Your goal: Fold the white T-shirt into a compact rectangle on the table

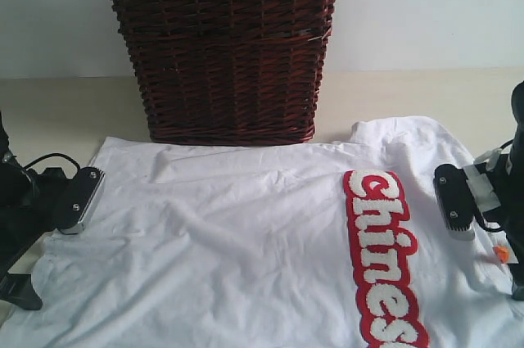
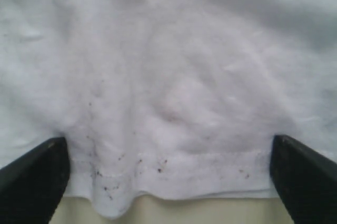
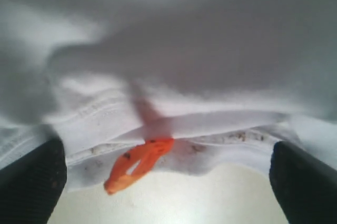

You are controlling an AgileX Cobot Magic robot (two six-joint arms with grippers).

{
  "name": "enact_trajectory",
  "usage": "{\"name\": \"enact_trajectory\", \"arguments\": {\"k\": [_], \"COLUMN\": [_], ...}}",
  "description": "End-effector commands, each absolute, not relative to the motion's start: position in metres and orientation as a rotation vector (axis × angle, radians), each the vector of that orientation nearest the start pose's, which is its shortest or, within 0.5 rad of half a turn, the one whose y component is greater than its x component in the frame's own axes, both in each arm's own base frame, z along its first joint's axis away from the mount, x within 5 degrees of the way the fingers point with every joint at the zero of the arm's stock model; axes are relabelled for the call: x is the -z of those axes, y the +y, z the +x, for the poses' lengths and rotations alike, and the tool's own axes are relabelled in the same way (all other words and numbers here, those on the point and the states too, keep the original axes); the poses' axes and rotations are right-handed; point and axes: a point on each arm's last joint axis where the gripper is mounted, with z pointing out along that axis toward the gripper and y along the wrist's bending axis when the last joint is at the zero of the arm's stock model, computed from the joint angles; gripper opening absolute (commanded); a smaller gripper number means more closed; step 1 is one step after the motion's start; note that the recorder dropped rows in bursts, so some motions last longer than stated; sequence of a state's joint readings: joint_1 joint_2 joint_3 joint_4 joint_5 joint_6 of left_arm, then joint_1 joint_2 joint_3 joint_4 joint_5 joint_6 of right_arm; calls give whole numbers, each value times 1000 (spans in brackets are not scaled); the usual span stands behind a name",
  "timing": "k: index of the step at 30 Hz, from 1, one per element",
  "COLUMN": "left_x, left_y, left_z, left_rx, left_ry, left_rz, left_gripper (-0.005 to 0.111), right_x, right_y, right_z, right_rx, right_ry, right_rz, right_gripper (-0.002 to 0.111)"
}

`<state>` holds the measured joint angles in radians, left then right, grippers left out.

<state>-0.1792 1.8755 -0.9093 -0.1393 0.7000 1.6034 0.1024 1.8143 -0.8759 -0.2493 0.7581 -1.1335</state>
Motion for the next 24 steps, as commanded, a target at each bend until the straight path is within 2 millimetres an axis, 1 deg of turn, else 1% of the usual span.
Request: {"name": "enact_trajectory", "arguments": {"k": [1, 7, 14, 16, 24], "left_x": [-97, -97, -97, -97, -97], "left_y": [-61, -61, -61, -61, -61], "left_z": [292, 292, 292, 292, 292], "left_rx": [-107, -107, -107, -107, -107], "left_ry": [-2136, -2136, -2136, -2136, -2136], "left_rz": [-2364, -2364, -2364, -2364, -2364], "left_gripper": [105, 105, 105, 105, 105], "right_x": [-116, -109, -110, -110, -110], "right_y": [13, 12, 11, 11, 10], "right_z": [286, 285, 286, 285, 282], "right_rx": [181, 158, 191, 190, 160], "right_ry": [2477, 2494, 2470, 2496, 2539], "right_rz": [-2135, -2150, -2182, -2160, -2172], "right_gripper": [105, 105, 105, 105, 105]}}
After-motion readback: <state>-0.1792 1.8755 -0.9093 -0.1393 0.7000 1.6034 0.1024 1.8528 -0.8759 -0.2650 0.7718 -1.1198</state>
